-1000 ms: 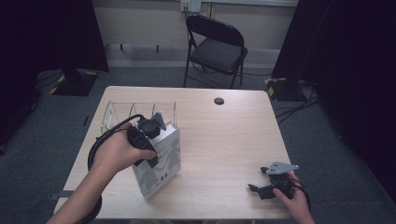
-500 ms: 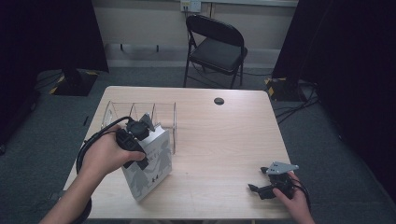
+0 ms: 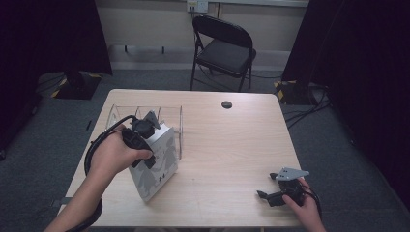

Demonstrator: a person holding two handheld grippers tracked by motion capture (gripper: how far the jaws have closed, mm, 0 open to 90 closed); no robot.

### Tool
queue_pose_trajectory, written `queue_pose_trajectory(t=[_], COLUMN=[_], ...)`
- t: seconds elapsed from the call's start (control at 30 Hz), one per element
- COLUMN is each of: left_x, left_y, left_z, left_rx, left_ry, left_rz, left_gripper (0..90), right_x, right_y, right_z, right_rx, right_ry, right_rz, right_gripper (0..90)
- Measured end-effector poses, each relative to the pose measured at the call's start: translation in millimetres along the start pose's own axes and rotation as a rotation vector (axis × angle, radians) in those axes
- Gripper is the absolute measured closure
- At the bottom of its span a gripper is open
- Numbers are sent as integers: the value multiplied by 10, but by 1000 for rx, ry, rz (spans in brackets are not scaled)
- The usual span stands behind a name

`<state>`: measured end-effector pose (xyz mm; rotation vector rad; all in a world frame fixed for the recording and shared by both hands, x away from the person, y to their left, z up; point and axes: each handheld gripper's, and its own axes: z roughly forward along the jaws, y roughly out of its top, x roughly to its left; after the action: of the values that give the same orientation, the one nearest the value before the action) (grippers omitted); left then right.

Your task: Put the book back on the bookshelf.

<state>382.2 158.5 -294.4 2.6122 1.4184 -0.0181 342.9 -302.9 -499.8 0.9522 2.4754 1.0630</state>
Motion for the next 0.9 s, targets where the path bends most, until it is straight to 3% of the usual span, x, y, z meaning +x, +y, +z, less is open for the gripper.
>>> queue_pose_trajectory(t=[0.07, 0.23, 0.27, 0.43, 0.47, 0.67, 0.73, 0.83, 0.9], left_x=[32, 40, 59, 97, 65, 54, 55, 112, 83], left_y=[29, 60, 69, 95, 93, 145, 168, 206, 213], left_z=[-6, -1, -12, -38, -29, -31, -30, -46, -42], left_rx=[4, -9, -7, -10, -18, -6, -25, -11, -8], left_ry=[10, 13, 18, 13, 6, 11, 21, 17, 22], left_rz=[19, -16, 1, -9, -58, -82, -78, -45, -88], left_gripper=[531, 531, 531, 531, 532, 532, 531, 531, 531], right_x=[-1, 0, -1, -1, 0, -1, -1, 0, -2], right_y=[0, 0, 0, 0, 0, 0, 0, 0, 0], right_z=[1, 1, 2, 1, 1, 1, 1, 0, 2], right_rx=[-2, -1, -2, -2, -1, -1, -1, -1, -2], right_ry=[2, 2, 2, 2, 2, 2, 2, 1, 2], right_rz=[-1, 0, -1, -1, 0, -1, 0, 0, -2], right_gripper=[102, 102, 102, 102, 102, 102, 102, 102, 102])
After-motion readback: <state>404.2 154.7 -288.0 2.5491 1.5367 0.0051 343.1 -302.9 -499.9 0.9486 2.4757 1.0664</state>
